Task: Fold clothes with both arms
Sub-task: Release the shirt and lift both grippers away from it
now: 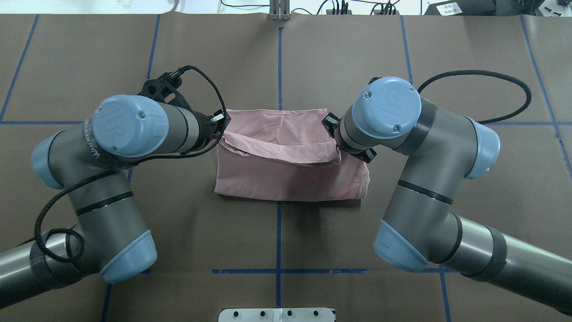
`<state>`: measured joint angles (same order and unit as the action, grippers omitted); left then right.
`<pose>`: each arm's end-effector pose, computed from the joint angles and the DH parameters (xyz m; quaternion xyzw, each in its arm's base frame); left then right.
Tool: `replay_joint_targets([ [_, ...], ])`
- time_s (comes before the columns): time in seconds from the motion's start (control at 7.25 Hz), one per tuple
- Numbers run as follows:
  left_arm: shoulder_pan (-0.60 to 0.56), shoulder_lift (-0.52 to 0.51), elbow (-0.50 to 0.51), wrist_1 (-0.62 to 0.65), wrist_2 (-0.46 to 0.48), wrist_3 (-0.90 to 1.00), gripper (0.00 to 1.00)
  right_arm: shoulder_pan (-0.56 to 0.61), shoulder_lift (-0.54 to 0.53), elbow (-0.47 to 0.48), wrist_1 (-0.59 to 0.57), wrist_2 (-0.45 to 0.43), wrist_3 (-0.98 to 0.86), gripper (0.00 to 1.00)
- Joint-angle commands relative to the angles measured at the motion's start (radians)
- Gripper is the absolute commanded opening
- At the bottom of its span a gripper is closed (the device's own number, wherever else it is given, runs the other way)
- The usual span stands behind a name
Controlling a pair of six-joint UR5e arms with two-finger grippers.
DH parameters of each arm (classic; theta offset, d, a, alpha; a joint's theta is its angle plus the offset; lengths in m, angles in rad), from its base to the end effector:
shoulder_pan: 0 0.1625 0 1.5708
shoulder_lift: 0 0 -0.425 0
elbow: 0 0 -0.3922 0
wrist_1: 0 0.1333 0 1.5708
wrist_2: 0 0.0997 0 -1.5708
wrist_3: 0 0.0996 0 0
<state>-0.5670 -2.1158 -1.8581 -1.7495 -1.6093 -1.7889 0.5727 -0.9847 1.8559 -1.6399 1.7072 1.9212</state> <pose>0.4548 -0.4431 0.2043 0.0674 0.4797 -0.3260 0.8118 -0.4628 -0.4409 0.2134 -0.0192 -0.3940 0.3852 0.8343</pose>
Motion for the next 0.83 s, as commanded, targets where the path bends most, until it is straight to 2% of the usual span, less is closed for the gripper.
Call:
replay_joint_targets([
  [0.0,-0.022,-0.051,0.132,-0.065,0.003,0.048,0.00,0.021,0.035,-0.146,0.122,0.002,-0.002,0.00],
  [0.28,-0.039,-0.070,0.201,-0.131,0.005,0.058,0.00,0.052,0.084,-0.280,0.190,0.005,-0.010,0.00],
  [0.41,-0.050,-0.099,0.273,-0.154,0.006,0.115,0.01,0.082,0.131,-0.420,0.301,0.006,-0.016,0.12],
  [0.55,-0.100,-0.143,0.442,-0.270,0.032,0.206,0.54,0.128,0.215,-0.665,0.472,0.038,-0.056,0.62],
  [0.69,-0.129,-0.142,0.501,-0.353,0.034,0.254,1.00,0.180,0.236,-0.728,0.539,0.073,-0.136,1.00],
])
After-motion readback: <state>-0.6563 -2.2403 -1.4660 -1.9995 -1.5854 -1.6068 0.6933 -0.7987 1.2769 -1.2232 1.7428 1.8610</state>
